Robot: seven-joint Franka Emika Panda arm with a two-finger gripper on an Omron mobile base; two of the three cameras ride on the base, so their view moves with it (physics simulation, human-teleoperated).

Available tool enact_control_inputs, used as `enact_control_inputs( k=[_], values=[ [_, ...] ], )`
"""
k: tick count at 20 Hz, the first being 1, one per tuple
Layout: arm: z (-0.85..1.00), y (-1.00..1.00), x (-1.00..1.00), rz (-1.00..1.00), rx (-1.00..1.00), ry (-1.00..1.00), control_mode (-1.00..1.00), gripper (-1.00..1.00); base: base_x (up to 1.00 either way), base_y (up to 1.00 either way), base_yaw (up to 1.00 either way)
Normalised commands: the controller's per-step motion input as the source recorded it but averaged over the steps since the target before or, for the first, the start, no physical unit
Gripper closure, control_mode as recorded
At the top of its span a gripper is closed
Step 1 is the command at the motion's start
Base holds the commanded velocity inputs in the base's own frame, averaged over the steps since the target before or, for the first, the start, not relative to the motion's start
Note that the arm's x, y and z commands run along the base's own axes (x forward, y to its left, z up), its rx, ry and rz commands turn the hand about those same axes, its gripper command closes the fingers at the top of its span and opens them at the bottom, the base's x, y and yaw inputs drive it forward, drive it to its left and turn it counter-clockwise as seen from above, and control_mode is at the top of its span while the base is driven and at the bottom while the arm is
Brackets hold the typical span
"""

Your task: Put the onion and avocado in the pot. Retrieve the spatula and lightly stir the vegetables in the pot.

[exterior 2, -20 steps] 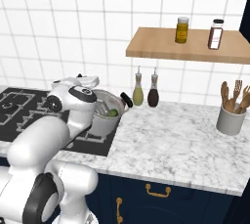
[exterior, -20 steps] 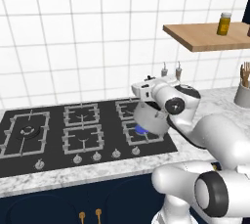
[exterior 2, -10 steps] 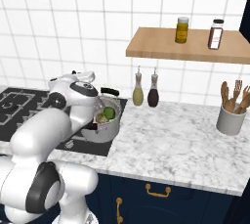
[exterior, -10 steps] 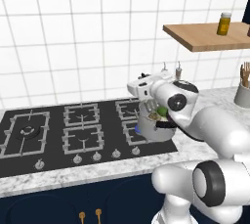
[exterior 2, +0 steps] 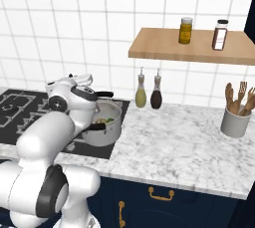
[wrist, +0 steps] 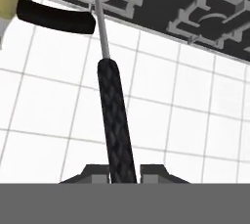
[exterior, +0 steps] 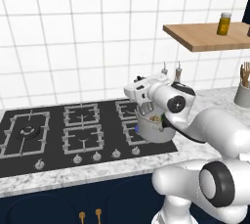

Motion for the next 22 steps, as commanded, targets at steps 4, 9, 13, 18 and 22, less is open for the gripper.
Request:
enact_control_inputs(
  k=[4, 9, 13, 18, 22],
  values=[
    [-0.47, -0.21, 0.03, 0.00, 0.01, 0.06, -1.00, 1.00, 0.00, 0.00, 0.00],
    [-0.38, -0.16, -0.06, 0.00, 0.03, 0.03, -1.00, 1.00, 0.00, 0.00, 0.00],
    [-0.58, -0.05, -0.25, 0.00, 0.03, 0.06, -1.00, 1.00, 0.00, 0.00, 0.00],
    [0.17, -0.08, -0.57, 0.02, 0.00, 0.12, -1.00, 1.00, 0.00, 0.00, 0.00],
    [0.43, 0.00, -0.20, 0.00, 0.00, 0.29, -1.00, 1.00, 0.00, 0.00, 0.00]
  ],
)
